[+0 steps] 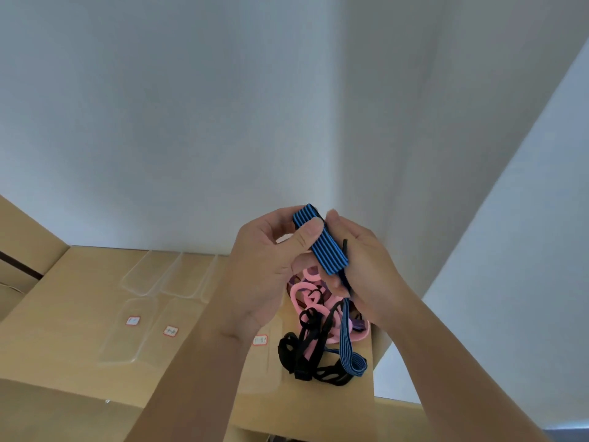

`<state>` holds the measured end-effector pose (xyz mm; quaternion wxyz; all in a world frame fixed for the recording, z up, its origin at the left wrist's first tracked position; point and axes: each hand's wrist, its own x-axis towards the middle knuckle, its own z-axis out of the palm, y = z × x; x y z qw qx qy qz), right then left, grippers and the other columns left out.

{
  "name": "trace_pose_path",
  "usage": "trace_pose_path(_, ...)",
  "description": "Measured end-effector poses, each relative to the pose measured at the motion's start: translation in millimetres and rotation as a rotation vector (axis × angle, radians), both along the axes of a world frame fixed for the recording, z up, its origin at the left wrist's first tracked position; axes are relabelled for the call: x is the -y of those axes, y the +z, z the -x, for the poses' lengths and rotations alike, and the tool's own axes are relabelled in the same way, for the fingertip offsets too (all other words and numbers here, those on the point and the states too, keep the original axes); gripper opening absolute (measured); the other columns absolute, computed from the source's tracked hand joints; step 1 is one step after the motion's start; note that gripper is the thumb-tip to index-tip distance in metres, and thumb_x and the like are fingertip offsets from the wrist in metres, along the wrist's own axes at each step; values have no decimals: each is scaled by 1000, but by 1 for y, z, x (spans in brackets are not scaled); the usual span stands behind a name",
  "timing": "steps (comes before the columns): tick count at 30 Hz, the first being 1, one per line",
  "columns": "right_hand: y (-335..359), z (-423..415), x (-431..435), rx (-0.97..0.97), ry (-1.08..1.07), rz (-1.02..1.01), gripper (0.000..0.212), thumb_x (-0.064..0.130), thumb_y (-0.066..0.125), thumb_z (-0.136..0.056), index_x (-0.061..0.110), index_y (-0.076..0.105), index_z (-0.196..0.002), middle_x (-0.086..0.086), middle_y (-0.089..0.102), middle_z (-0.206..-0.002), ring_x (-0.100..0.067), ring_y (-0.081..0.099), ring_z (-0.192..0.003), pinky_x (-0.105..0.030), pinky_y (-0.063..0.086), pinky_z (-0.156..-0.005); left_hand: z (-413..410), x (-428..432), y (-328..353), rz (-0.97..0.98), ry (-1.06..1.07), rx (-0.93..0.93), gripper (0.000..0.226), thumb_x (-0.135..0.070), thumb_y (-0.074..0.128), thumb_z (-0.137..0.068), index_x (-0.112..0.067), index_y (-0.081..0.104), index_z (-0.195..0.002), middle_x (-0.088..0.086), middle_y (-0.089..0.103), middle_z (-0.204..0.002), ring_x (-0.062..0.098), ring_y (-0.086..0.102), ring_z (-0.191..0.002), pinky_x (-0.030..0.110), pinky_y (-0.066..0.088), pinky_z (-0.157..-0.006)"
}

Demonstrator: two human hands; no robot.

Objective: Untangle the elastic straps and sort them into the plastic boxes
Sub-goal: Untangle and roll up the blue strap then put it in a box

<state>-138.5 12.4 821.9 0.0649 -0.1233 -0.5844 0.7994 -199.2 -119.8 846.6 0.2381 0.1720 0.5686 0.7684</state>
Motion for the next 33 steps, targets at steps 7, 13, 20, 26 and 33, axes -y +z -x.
trace_pose_path(7, 4, 8, 31, -195, 0, -132, 16, 33, 67, -91, 26, 62, -78, -8, 36, -57, -9, 29, -39, -19, 27, -38, 23, 4, -4, -11, 177, 1, 23, -34, 78, -84, -16, 76, -98, 4, 68, -91, 23, 57, -81, 29, 55, -67)
trace_pose_path(13, 21, 15, 30, -203, -70, -172, 20, 28, 58, -91, 30, 75, -81, 8, 26, -48, -3, 25, -37, -10, 33, -39, 59, 32, 3, 137, -103, -222, 25, -35, 76, -81, -28, 75, -105, -5, 72, -92, 13, 60, -73, 35, 52, -73)
trace_pose_path(20, 22, 25, 54, -75, -275, -209, 39, 37, 55, -97, 5, 67, -79, 6, 29, -45, -5, 27, -34, -15, 26, -36, 75, 37, 11, 262, -78, -455, 22, -20, 72, -85, -30, 78, -103, -7, 75, -91, 8, 71, -76, 21, 55, -72)
trace_pose_path(26, 26, 35, 97, 160, -431, 83, 58, 65, 54, -92, 20, 51, -56, 4, 21, -50, -11, 17, -40, -19, 15, -37, 68, 37, -18, 202, 218, -1043, 28, 3, 72, -88, -13, 77, -111, -2, 59, -95, 7, 59, -73, 21, 51, -64)
trace_pose_path(33, 19, 27, 119, 149, -509, 191, 48, 41, 57, -98, 19, 57, -55, 5, 22, -50, -12, 14, -43, -22, 16, -36, 82, 72, -32, 115, -61, -1205, 35, 6, 72, -83, -8, 75, -115, 3, 64, -112, 14, 66, -85, 32, 56, -72)
